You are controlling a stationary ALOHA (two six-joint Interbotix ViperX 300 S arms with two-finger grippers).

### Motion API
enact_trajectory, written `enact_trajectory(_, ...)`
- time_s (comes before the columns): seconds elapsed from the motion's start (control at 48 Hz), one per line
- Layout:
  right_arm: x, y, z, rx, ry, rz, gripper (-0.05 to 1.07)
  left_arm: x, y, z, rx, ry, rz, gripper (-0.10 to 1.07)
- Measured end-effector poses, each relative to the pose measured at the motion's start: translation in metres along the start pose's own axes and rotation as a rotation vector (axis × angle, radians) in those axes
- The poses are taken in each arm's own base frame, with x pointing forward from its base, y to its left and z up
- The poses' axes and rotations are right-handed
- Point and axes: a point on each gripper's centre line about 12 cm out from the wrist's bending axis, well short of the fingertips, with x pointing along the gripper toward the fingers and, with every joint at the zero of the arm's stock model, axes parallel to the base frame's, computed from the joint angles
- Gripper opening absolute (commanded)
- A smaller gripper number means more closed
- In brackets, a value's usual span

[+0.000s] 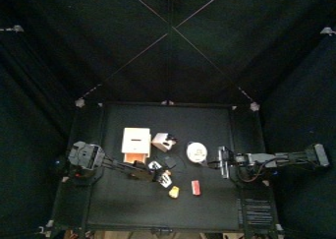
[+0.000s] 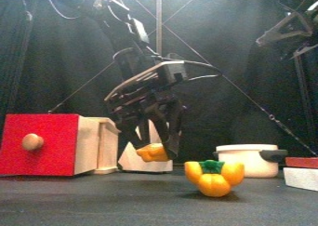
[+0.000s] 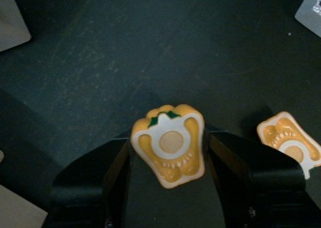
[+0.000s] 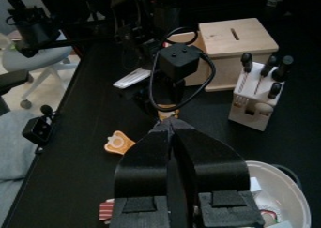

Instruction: Put squash half in drawer

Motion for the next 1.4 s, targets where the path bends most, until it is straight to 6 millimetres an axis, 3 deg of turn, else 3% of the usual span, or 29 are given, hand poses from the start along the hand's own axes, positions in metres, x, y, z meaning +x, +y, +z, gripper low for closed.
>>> enact_trajectory(0.229, 0.000, 0.000, 0.000, 0.002, 0.000, -0.001, 0.02, -0.011, 0.000, 0.005, -0.003, -0.016, -0.013, 0.70)
enact_trajectory(0.5, 0.000, 0.000, 0.000, 0.003, -0.002, -0.001, 0.02, -0.058, 0.022, 0.007, -0.015, -0.022, 0.069, 0.70)
enact_trajectory(0.667, 0.000, 0.000, 0.000, 0.003, 0.001, -0.002, 0.02, -0.091, 0.038, -0.004, -0.013, -0.004, 0.145, 0.70)
enact_trajectory(0.896, 0.001, 0.000, -0.001, 0.003, 0.005, 0.000, 0.02, -0.122, 0.059, -0.019, -0.048, -0.015, 0.152, 0.70)
enact_trajectory(1.188, 0.001, 0.000, -0.001, 0.005, 0.008, -0.002, 0.02, -0.122, 0.107, -0.060, -0.109, 0.021, 0.207, 0.72)
enact_trajectory(1.396, 0.002, 0.000, -0.001, 0.003, 0.009, -0.002, 0.02, -0.116, 0.125, -0.079, -0.169, -0.003, 0.131, 0.79)
